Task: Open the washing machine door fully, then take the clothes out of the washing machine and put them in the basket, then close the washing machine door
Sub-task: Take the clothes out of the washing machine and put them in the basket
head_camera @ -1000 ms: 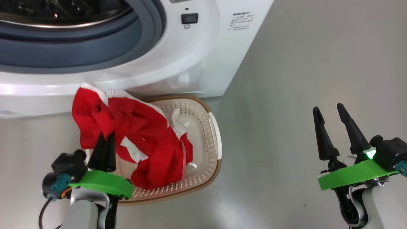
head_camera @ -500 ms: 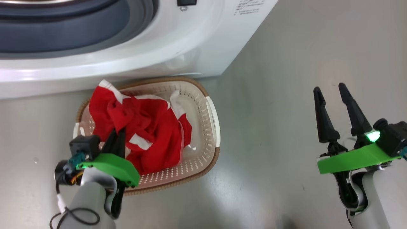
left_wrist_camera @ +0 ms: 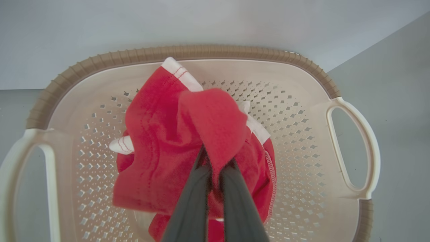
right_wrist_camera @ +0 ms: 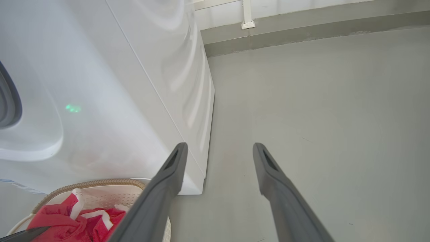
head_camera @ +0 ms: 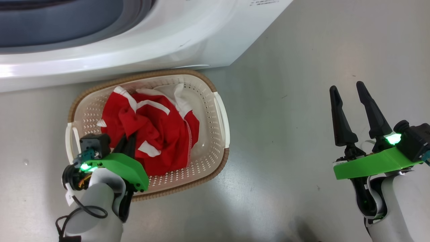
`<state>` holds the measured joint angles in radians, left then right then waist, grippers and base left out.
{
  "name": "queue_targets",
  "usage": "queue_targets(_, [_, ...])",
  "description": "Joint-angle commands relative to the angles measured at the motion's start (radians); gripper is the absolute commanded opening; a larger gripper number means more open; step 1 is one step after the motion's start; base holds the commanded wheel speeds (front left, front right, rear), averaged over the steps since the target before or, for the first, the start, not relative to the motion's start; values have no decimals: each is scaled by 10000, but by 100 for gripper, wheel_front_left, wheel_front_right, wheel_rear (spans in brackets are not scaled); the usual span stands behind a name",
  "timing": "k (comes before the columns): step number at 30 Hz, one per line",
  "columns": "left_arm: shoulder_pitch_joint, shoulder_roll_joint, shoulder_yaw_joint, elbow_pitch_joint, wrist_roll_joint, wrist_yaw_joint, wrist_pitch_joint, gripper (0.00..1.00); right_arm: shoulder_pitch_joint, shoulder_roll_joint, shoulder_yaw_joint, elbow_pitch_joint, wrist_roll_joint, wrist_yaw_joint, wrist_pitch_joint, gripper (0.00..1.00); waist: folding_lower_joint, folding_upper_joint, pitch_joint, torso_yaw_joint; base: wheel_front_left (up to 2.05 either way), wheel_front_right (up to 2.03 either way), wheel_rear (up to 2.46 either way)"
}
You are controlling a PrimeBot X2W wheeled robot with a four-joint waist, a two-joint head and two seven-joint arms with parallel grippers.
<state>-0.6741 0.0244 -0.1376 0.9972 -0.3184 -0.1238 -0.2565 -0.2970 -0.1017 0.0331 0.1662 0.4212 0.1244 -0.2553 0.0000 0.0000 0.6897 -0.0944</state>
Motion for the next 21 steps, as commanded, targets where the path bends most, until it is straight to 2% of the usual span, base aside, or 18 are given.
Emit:
queue_targets(1, [83, 258, 194, 4, -62, -55, -53, 22, -17, -43, 143, -202, -44, 63, -65, 100, 0, 0, -29, 13, 0, 0, 0])
queue_targets(3, [52, 258, 218, 45, -77, -58, -53, 48, -14, -53, 143, -190, -55, 63, -65, 100, 0, 0, -66, 29, 0, 0, 0])
queue_targets(4, [48, 258, 236, 50, -80, -59, -53, 77, -14, -59, 143, -185, -59, 63, -65, 100, 0, 0, -89, 40, 0, 0, 0])
queue_targets(5, [52, 258, 251, 57, -77, -60, -53, 93, -10, -65, 144, -180, -64, 63, -65, 100, 0, 0, -118, 51, 0, 0, 0])
queue_targets(6, [60, 258, 269, 66, -69, -61, -53, 100, -5, -71, 145, -174, -67, 63, -65, 100, 0, 0, -146, 60, 0, 0, 0])
queue_targets(21, [595, 258, 510, -548, -71, -67, -53, 100, 200, -141, 180, 19, -62, 63, -65, 100, 0, 0, -1052, 139, 0, 0, 0])
